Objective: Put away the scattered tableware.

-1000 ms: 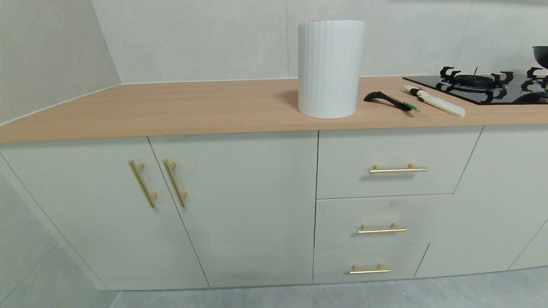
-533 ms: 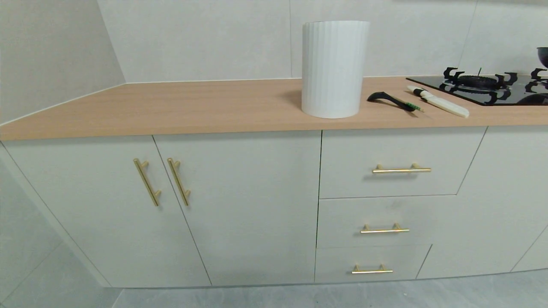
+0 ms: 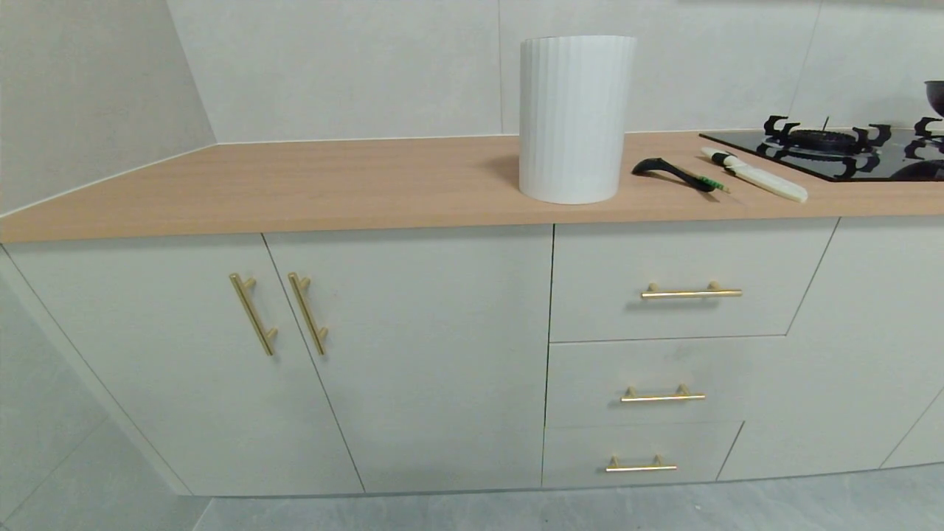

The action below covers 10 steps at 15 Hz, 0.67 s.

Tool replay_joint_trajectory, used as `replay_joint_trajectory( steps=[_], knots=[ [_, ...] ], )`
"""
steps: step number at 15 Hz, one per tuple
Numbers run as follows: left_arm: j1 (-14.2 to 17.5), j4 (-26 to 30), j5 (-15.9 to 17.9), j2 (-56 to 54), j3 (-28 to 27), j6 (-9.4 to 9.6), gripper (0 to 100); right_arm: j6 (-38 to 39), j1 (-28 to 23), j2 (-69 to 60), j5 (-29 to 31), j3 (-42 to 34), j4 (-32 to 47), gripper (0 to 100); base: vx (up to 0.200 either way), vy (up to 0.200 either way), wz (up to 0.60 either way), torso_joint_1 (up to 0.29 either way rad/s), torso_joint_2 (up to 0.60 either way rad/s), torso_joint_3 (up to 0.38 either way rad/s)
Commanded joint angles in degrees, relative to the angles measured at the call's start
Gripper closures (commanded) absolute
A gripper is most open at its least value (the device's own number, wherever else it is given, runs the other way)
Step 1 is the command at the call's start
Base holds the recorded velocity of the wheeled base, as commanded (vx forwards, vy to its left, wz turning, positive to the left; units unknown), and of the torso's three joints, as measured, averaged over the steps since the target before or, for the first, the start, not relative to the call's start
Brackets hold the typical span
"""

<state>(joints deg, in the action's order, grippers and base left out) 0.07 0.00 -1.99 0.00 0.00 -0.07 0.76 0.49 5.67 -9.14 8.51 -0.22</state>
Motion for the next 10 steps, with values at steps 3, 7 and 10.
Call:
replay_joint_trajectory(
  steps=[3, 7, 10],
  knots=[
    [0.01, 0.0, -0.03, 0.09, 0.0, -0.1, 0, -0.05, 4.17, 20.35, -3.69, 3.53, 0.22, 0, 0.0, 0.0, 0.0, 0.0, 0.0, 0.0],
    [0.01, 0.0, -0.03, 0.0, 0.0, -0.01, 0, -3.92, 8.3, 39.51, -3.51, 8.01, -0.31, 0, 0.0, 0.0, 0.0, 0.0, 0.0, 0.0],
    [0.01, 0.0, -0.03, 0.09, 0.0, -0.01, 0, -3.48, 8.48, 53.57, -3.16, 14.34, -2.24, 0, 0.0, 0.0, 0.0, 0.0, 0.0, 0.0]
  ],
)
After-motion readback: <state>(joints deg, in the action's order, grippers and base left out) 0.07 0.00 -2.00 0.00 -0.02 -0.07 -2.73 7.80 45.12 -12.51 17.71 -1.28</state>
